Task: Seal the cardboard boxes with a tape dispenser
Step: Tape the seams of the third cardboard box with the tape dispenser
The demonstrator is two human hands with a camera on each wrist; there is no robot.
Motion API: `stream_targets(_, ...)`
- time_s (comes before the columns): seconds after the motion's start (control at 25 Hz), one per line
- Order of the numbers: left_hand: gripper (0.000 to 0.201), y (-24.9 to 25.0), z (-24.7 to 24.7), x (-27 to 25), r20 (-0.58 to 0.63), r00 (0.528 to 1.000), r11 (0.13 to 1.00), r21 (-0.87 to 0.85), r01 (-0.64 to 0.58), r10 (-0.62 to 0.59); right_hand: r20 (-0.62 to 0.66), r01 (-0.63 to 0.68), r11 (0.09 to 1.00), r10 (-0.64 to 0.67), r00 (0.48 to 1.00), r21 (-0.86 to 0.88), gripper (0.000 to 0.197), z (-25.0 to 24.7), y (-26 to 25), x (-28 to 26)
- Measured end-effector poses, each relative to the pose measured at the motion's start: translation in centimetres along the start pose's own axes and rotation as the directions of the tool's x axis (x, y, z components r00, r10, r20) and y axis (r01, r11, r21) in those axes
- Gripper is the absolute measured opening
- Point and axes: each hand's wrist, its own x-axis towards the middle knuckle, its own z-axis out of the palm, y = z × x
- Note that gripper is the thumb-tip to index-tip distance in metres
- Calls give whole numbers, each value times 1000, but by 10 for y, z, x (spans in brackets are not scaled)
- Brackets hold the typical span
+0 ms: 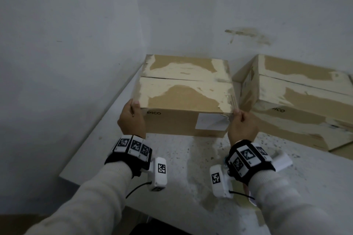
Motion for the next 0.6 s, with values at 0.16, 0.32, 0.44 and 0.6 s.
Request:
stream_targets(0.16,31,1,-5,4,-9,999,999,-7,52,-52,12,-20,1000,19,1000,18,29,-3,0,0)
stream_targets(0.32,17,6,-10,33,88,990,994,33,107,-109,106,-181,968,164,981,171,12,-5,-3,21)
stream_targets(0.44,52,9,-3,53,336,937,989,-80,127,-93,287,-191,964,133,949,184,31,1,-11,38)
stream_targets(0.6,61,14,7,69,537,836,992,18,126,-116,445,-195,944,60,893,264,40,5,-23,37)
